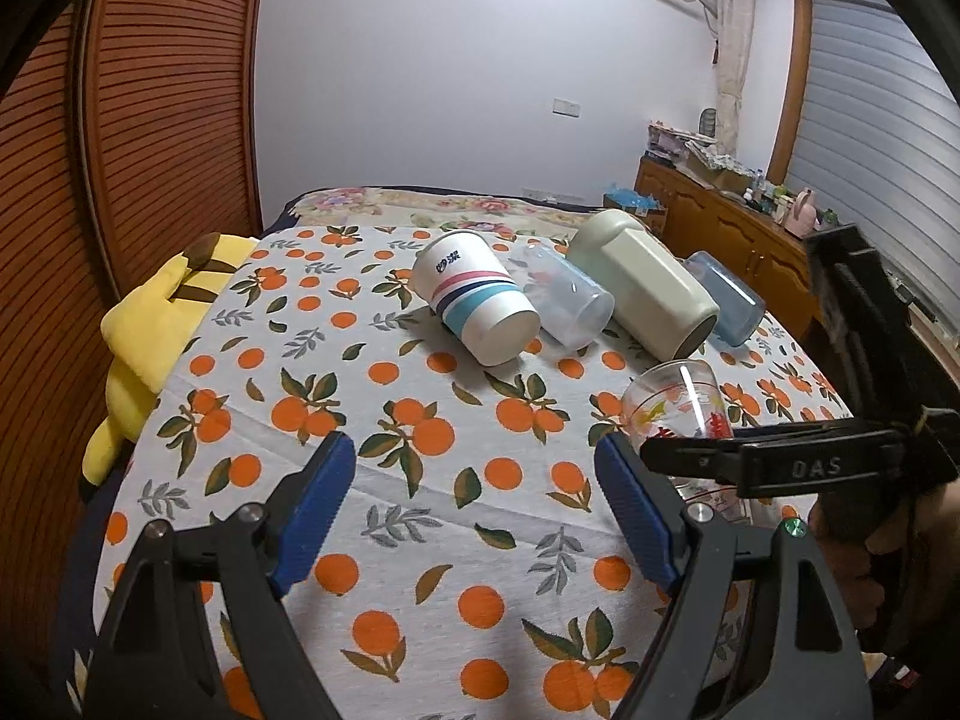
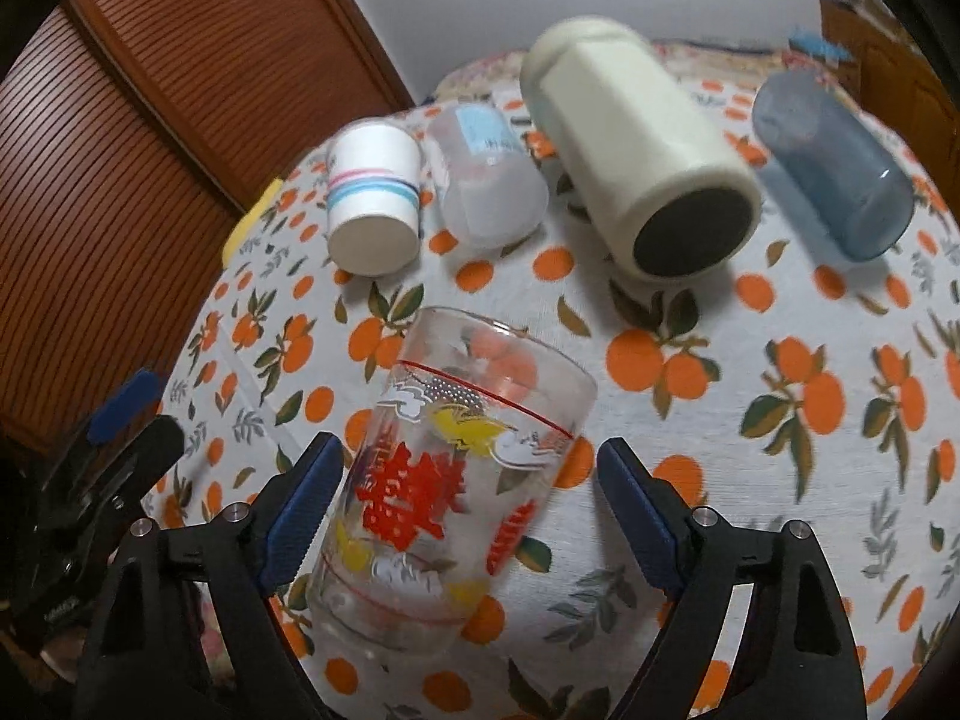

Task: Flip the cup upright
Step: 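Lower the glass upright onto the cloth with the right gripper and open it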

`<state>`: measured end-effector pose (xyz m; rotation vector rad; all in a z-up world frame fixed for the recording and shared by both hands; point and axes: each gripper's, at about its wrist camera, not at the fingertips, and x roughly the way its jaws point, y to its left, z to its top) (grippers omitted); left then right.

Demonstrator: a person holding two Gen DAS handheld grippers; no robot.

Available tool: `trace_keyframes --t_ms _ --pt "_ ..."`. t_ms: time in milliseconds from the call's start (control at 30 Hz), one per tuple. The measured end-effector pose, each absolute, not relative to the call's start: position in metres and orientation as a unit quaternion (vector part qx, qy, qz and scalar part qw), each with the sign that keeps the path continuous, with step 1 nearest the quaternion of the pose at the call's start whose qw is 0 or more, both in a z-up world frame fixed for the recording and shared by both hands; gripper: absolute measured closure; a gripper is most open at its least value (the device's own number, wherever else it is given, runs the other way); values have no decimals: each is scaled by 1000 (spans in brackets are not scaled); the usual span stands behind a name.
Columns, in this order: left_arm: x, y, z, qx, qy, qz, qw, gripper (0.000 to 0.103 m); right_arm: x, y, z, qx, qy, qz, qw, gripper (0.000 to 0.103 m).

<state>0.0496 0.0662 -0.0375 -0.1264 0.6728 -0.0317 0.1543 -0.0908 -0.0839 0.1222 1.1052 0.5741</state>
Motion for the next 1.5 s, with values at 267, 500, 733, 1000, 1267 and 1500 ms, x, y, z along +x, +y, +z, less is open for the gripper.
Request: trace_keyframes --t_ms 267,500,733,1000,1267,1500 --pt "51 68 -40 -61 337 -14 939 21 162 -83 -81 37 525 267 808 27" --pt "53 67 -43 -58 343 -15 937 21 161 -80 -78 21 509 277 815 31" --pt "53 69 -44 -61 344 -10 937 21 151 -90 -59 -3 440 281 853 34" --pt "53 63 -42 -54 339 -15 939 21 130 -98 -40 -63 375 272 884 35" --pt "50 59 -38 -56 328 -17 943 21 104 -98 -37 -108 331 267 899 37" --pt "47 54 -33 -48 317 -18 947 21 101 -99 -37 -110 328 266 900 37"
